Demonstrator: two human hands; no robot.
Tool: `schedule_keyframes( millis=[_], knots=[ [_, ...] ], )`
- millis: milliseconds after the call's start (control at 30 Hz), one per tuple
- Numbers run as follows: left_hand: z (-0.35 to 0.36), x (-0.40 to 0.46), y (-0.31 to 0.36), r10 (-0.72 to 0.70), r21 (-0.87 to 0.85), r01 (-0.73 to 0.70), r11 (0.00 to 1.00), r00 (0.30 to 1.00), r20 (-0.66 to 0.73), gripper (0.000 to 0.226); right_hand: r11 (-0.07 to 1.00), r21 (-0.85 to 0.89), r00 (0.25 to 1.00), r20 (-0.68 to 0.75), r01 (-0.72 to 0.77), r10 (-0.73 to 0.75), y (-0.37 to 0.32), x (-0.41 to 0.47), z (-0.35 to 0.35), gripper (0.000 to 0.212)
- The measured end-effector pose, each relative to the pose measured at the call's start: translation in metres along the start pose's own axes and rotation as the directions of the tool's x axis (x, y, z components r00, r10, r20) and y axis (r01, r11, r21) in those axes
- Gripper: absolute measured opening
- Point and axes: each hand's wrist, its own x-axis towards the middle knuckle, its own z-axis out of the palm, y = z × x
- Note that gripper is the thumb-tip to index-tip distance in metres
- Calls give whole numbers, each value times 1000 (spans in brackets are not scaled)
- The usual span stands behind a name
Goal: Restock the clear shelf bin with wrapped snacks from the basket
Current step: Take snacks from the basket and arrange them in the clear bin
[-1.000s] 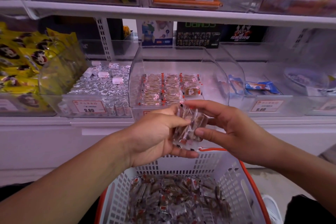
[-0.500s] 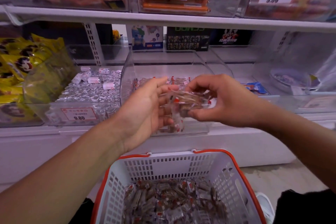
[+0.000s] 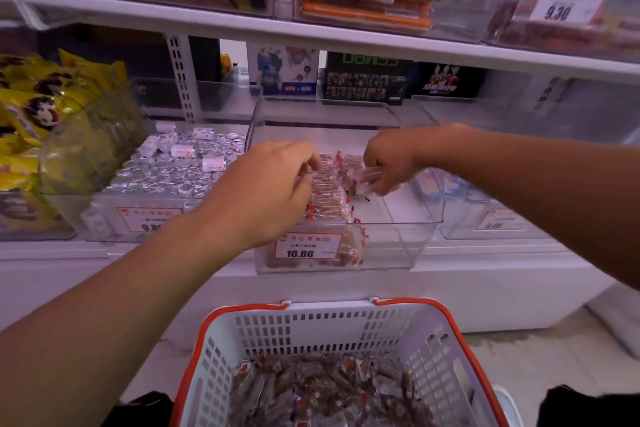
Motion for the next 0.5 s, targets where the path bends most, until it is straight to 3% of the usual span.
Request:
schedule_keyframes(
  millis=[133, 267, 367, 500],
  knots=[
    [-3, 1, -7, 23, 41, -25, 999, 999, 43, 18, 1000, 20, 999, 38, -20, 19, -7, 26, 14, 20],
    [-1, -1, -10, 46, 78, -51, 996, 997, 69, 18, 996, 87, 999, 24, -24, 22, -14, 30, 20, 45],
    [1, -2, -11, 57, 83, -62, 995, 996, 63, 19, 999, -35, 999, -26, -35, 34, -14, 27, 20, 55],
    [7, -1, -10, 84, 78, -88, 993, 995, 47, 20, 966, -257, 993, 99, -38, 66, -12, 24, 30, 58]
  ],
)
